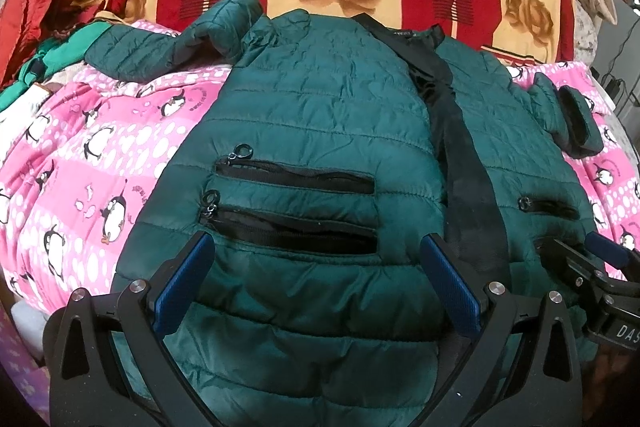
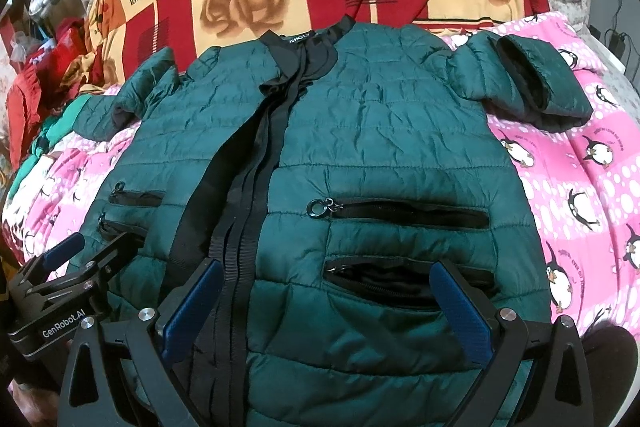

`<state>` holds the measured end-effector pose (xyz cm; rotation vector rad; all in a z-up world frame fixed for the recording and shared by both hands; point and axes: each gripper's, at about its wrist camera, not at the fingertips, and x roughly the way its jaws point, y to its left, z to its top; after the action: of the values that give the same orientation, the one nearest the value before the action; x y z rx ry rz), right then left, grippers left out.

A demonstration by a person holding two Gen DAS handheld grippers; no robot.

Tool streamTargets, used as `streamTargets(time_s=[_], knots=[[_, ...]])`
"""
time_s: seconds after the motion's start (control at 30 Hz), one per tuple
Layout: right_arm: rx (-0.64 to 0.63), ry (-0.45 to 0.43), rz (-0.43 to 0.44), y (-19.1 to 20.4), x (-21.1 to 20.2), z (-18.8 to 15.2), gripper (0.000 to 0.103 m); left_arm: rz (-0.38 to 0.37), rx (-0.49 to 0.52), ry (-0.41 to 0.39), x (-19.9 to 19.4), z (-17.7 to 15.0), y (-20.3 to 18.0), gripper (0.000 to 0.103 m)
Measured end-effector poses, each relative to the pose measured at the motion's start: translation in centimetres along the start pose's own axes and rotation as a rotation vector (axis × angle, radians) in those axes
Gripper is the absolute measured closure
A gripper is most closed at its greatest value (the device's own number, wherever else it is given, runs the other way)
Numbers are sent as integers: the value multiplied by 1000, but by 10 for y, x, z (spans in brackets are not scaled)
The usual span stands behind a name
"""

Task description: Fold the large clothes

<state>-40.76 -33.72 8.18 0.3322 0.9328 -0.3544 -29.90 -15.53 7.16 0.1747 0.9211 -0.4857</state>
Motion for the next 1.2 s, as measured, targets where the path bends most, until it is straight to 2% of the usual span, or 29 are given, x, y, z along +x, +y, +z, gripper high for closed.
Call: streamTargets(time_s=[0.57,0.93,1.2], knots=[[-2,3,-15,-8,7,7,0,37,2,20,12,8,4,1],[-30,-53,-44,-10,8,34,0,48,-4,-7,9,22,6,1],[-26,-55,-55,-6,20,50,0,51,-17,-17,11,32,8,1]])
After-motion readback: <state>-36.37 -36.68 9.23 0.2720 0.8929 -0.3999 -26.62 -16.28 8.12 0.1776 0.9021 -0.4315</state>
